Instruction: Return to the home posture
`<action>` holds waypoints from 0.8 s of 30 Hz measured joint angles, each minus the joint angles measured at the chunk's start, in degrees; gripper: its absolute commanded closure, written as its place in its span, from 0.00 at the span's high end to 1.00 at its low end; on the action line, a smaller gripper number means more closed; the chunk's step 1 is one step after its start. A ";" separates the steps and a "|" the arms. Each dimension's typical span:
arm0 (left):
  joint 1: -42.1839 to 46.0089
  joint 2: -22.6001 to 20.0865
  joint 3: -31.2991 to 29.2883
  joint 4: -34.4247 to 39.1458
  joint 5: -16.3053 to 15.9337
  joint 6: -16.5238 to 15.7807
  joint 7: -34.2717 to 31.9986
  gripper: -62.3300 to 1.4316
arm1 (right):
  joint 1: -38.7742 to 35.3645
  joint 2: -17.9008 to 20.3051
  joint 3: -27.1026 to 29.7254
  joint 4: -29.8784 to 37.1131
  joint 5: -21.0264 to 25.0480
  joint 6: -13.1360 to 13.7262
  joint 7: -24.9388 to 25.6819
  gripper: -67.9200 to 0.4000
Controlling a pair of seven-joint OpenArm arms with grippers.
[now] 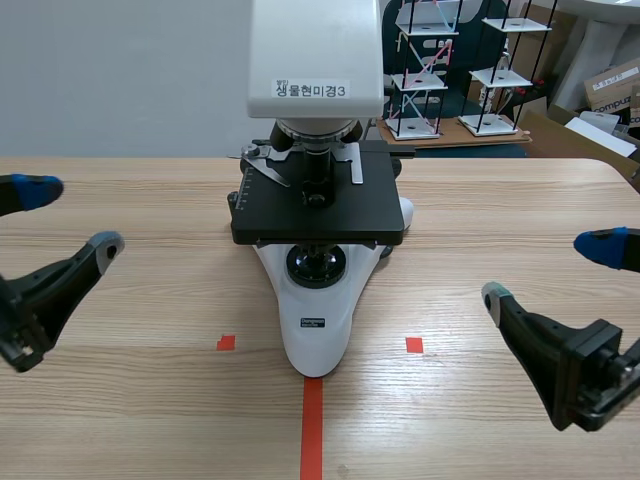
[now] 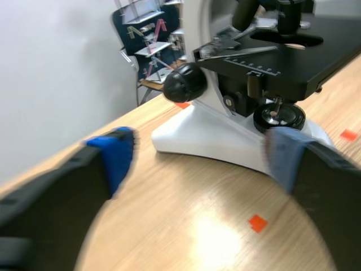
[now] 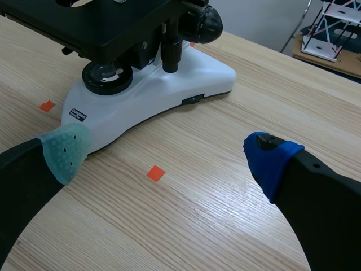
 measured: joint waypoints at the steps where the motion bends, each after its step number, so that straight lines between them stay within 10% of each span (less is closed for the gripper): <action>1: 2.19 0.57 -1.36 0.63 -1.90 0.00 -0.48 0.87 | 0.00 0.00 0.00 0.00 0.00 -0.02 -0.02 0.87; 24: 25.92 10.32 -8.33 14.62 -2.54 5.73 -0.44 0.97 | 0.00 0.00 0.00 0.00 0.00 0.00 -0.02 0.87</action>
